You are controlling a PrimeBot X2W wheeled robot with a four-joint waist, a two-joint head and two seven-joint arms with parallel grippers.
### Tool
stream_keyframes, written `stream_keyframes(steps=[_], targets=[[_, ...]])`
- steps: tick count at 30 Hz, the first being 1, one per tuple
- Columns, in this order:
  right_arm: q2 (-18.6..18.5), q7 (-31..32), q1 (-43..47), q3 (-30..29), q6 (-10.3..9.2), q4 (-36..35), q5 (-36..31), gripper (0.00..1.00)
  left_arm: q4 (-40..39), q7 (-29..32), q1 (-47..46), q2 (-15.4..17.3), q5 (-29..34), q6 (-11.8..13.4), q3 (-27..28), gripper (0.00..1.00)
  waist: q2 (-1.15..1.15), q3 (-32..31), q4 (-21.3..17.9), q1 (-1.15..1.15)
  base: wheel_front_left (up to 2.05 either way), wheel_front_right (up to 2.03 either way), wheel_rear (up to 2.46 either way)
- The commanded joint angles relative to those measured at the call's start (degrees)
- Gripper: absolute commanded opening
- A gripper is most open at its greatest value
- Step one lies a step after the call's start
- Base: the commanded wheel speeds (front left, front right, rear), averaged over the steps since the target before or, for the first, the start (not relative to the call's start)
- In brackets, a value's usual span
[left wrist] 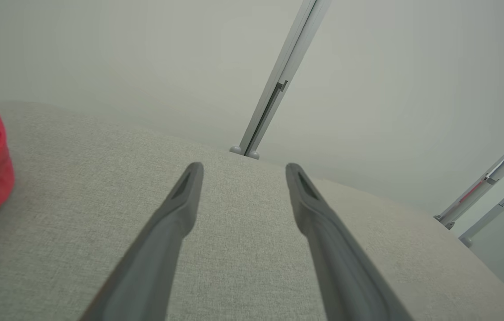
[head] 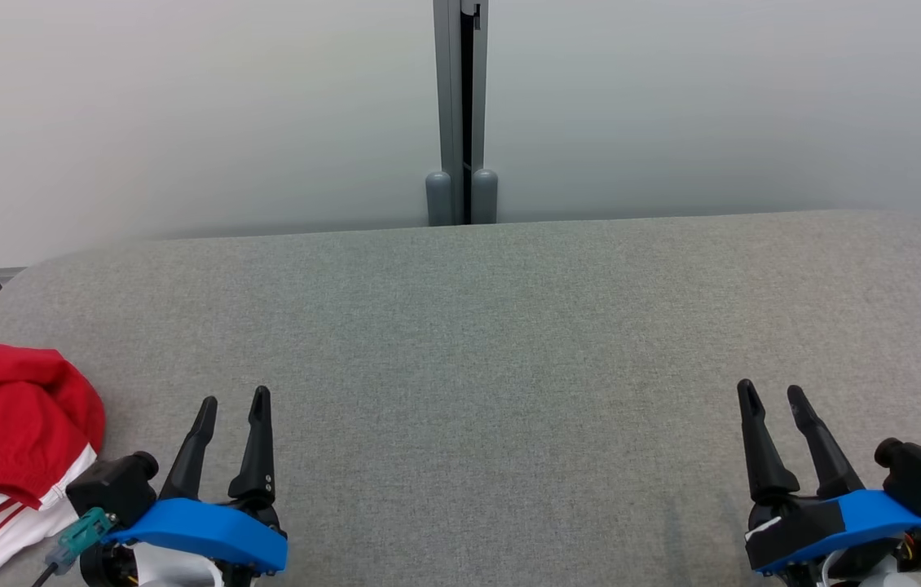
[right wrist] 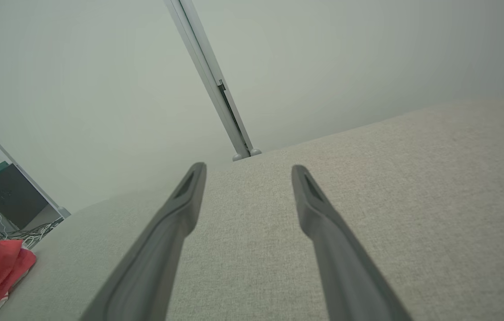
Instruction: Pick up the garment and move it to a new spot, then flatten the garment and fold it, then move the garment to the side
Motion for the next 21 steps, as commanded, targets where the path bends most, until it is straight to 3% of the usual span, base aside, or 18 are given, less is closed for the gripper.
stream_keyframes(steps=[1,21], targets=[[-0.6,-0.5,-0.3,0.2,0.09,-0.3,-1.6,1.00,0.1,-0.7,-1.2,0.5,1.6,0.1,-0.5,1.00,0.00,0.0,-0.1,0.00,0.00,0.00,0.00],[0.0,-1.2,-0.1,-0.6,0.13,1.5,-8.2,1.00,2.6,-3.2,-1.5,1.1,11.1,0.7,-2.3,1.00,0.00,-0.2,-0.2,0.00,0.00,0.00,0.00]])
